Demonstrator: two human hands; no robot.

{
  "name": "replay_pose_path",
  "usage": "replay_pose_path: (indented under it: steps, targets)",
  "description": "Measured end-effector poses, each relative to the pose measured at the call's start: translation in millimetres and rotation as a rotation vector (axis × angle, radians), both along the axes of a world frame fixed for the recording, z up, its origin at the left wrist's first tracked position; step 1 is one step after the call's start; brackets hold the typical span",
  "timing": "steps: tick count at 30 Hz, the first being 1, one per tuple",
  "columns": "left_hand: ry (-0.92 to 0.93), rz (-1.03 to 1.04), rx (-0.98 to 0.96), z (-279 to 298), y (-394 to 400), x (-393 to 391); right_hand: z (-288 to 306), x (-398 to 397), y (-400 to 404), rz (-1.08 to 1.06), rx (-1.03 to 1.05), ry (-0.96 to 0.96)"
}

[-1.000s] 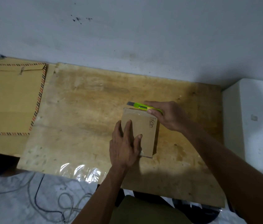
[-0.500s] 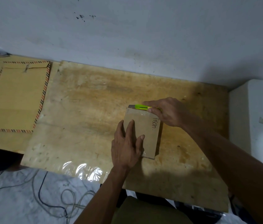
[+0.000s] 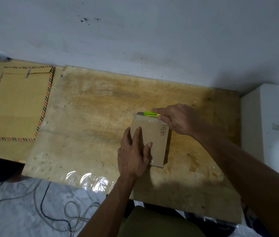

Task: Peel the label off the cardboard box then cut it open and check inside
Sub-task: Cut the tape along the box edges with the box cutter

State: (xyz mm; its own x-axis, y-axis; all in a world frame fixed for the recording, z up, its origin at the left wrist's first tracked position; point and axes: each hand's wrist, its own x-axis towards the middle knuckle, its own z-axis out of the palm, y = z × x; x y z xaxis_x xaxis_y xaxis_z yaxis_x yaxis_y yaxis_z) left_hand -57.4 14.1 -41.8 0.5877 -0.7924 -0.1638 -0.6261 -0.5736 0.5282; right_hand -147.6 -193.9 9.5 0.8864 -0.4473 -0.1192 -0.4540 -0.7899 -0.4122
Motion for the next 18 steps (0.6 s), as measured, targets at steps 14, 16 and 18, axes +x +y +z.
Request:
replay_pose_path:
  steps: [14, 16, 18]
  targets:
    - [0.047, -0.001, 0.024, -2, 0, -1, 24, -24, -3, 0.112, -0.173, -0.095]
    - [0.049, -0.003, 0.026, -3, 0, 0, 25, -27, -3, 0.087, -0.166, -0.068]
    - [0.048, -0.003, 0.026, -3, 0, 0, 24, -30, -3, 0.085, -0.174, -0.056]
